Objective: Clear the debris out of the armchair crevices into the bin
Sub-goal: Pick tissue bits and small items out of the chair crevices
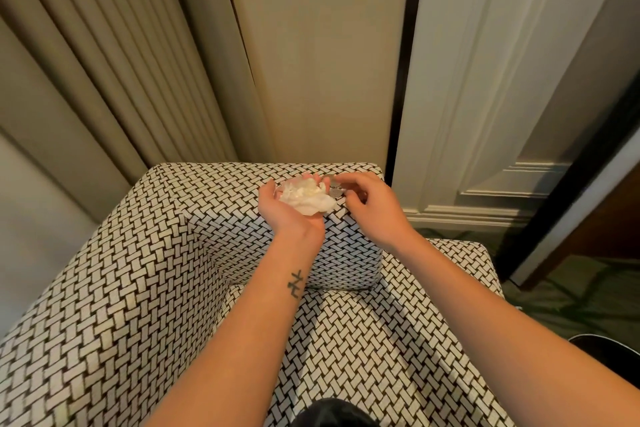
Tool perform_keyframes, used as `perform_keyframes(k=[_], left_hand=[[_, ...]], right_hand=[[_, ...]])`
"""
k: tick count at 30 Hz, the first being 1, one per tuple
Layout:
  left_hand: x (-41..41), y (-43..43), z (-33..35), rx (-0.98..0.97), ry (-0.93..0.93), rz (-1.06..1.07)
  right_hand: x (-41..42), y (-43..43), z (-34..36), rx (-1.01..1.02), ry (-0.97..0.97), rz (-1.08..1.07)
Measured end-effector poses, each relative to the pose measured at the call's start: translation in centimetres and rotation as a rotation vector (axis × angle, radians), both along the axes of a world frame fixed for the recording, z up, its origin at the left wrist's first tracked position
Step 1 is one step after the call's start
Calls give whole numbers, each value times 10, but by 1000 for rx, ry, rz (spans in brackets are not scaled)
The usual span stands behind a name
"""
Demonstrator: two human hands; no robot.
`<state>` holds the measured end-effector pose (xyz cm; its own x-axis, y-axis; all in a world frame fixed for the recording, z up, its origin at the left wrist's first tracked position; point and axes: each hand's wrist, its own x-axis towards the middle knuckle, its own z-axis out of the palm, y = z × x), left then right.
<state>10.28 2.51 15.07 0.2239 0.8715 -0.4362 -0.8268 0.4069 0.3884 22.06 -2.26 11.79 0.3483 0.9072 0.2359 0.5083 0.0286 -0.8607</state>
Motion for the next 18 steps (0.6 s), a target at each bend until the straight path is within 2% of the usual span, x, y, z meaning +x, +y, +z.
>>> perform_keyframes(k=[6, 18], left_hand=[[-2, -30, 9, 20, -57, -23], [-1, -91, 26, 30, -29, -75]], right_hand=[[-14, -37, 11, 3, 108, 3], [-31, -111, 38, 21, 225, -33]])
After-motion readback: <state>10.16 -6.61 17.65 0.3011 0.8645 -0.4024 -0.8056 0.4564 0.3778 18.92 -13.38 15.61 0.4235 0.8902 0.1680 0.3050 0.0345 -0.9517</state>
